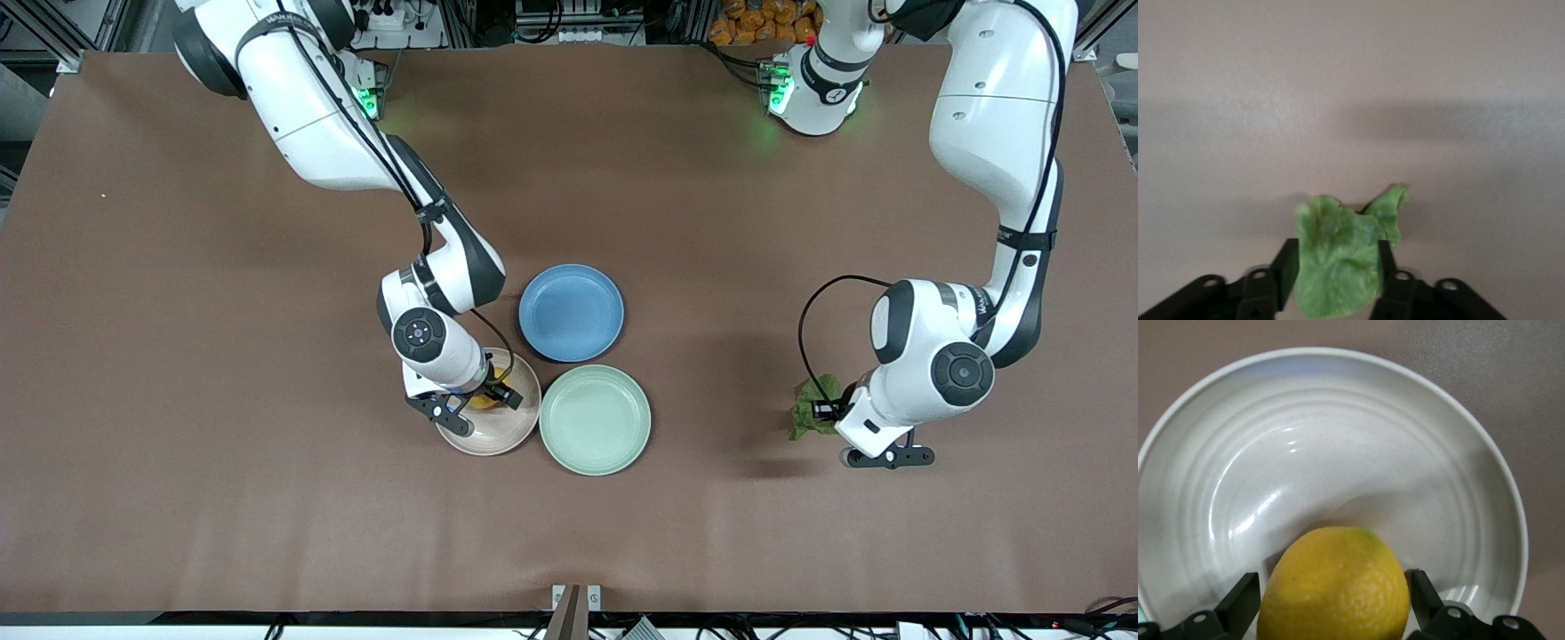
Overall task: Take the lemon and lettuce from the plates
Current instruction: 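Lift the lettuce off the plate while the right gripper grasps the lemon, then lower the lettuce onto the table and open the left gripper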
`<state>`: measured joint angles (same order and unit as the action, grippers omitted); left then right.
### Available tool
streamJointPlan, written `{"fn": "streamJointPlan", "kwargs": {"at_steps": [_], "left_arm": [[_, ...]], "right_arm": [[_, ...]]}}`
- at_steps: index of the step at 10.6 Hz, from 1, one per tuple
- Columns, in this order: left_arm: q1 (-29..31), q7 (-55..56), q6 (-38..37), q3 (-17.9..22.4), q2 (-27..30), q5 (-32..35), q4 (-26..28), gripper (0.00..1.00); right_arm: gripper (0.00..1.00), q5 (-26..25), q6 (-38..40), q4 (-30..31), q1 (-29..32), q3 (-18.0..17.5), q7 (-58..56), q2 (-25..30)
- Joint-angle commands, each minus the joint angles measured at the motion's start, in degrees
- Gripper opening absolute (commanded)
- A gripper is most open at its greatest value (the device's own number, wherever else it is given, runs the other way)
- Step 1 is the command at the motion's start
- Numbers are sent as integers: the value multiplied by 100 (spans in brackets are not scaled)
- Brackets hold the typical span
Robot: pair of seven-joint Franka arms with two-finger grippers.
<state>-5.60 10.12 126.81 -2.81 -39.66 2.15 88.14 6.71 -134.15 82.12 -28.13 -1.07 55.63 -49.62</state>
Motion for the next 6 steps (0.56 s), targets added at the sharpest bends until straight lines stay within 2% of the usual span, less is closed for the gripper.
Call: {"fn": "streamJointPlan", "kwargs": {"at_steps": [1,4,6], "left_arm": [[164,-351,-68,0,483,161,-191,100],[164,-414,-393,0,1230,225,-210,100],[156,-397,-998,-9,1757,120,-210,100]], "right_arm": [[93,-30,3,-161,-35,37,54,-109],[70,-21,11,-161,-26,37,27,-109],[65,-21,29,-161,17,37,10,-109]]}}
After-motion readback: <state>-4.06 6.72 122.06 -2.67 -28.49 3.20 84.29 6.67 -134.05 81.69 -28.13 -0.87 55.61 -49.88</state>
